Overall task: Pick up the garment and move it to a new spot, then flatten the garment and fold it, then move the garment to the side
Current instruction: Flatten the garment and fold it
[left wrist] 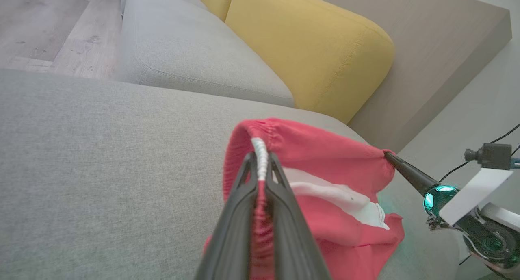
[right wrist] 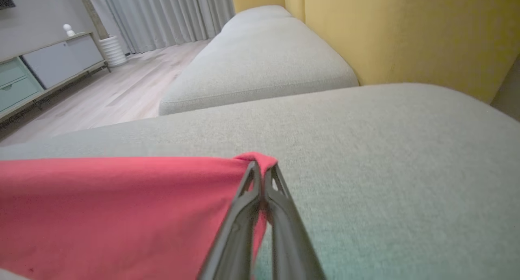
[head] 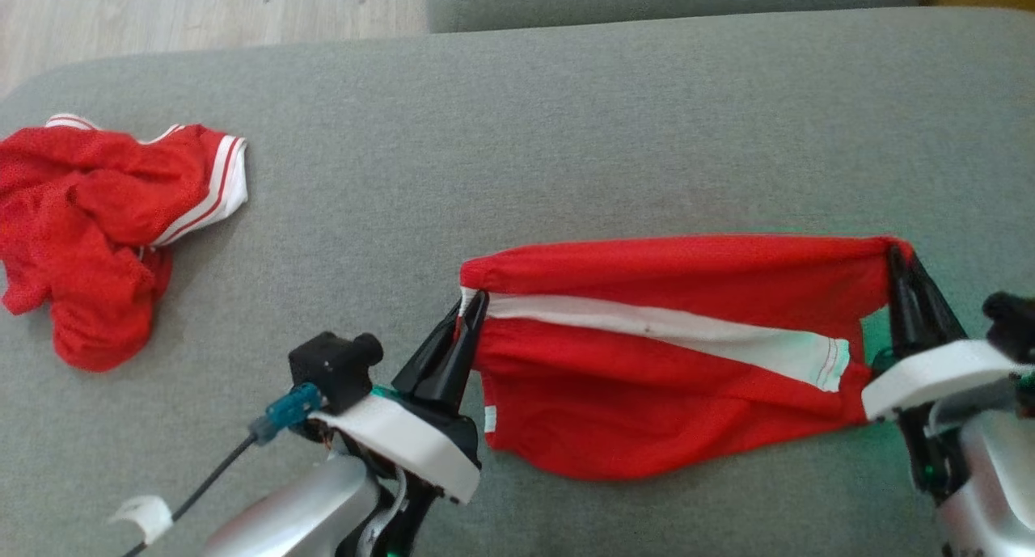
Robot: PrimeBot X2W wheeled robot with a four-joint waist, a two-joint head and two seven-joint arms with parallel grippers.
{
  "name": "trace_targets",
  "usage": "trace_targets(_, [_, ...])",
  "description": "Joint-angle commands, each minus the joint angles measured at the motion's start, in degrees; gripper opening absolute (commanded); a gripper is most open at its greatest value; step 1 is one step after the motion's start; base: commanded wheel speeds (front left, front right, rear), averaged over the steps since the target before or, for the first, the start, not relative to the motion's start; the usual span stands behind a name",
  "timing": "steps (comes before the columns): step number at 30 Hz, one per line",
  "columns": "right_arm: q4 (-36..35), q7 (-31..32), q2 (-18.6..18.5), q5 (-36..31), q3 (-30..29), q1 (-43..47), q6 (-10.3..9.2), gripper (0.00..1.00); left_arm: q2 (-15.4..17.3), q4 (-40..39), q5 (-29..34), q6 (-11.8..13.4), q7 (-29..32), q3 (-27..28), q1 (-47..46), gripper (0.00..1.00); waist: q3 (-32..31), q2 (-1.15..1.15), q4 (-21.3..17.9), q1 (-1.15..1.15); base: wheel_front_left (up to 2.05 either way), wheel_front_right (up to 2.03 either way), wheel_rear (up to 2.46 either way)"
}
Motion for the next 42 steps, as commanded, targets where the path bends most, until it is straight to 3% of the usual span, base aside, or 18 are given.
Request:
trace_targets(1, [-0.8,-1.6,-1.2,0.7,1.2,0.2,0.41,1.0,-0.1,0.3,0.8,-0.6,-1.2,2.8,-2.7,0.0,0.1,0.0,0.2,-0.01,0.0,0.0,0.0])
trace_targets(6, [-4.8,-2.1,-1.8,6.1,2.9,7.6,0.41,1.0,-1.6,3.4,2.6,-1.3,-2.0,4.5,-1.8,0.0,0.2,0.0,-0.5,-0.01,0.0,0.0,0.0])
trace_targets(12, [-12.9,2.0,-3.6,14.2,7.2,14.8,0.41,1.0,-2.4,4.9,4.1,-1.9,-2.2,6.4,-0.4,0.0,0.6,0.0,-1.5,-0.01,0.0,0.0,0.0])
trace_targets(19, [-16.7,5.1,-5.9,17.3,9.7,13.8,0.41,1.0,-3.7,6.5,5.3,-2.7,-2.2,7.0,-0.1,0.0,1.1,0.0,-1.0,-0.01,0.0,0.0,0.0])
trace_targets(28, [-14.3,11.2,-6.3,22.4,10.5,12.8,0.41,1.0,-5.4,7.7,5.4,-3.9,-2.1,6.5,-0.7,0.0,1.4,0.0,1.2,-0.01,0.0,0.0,0.0])
trace_targets(38, [-13.8,12.2,-6.4,25.6,11.1,11.9,0.41,1.0,-6.4,8.8,4.9,-4.9,-2.1,6.2,-1.1,0.0,1.1,0.0,2.6,-0.01,0.0,0.0,0.0])
trace_targets(40, [-13.8,12.2,-6.5,26.2,11.5,11.9,0.41,0.71,-6.6,9.0,4.8,-5.1,-2.1,6.1,-1.0,0.0,0.9,0.0,2.7,-0.01,0.0,0.0,0.0])
trace_targets(42, [-13.8,12.1,-6.8,26.5,11.9,12.1,0.41,0.31,-6.6,9.3,4.7,-5.3,-2.1,6.1,-0.9,0.0,0.7,0.0,2.9,-0.01,0.0,0.0,0.0])
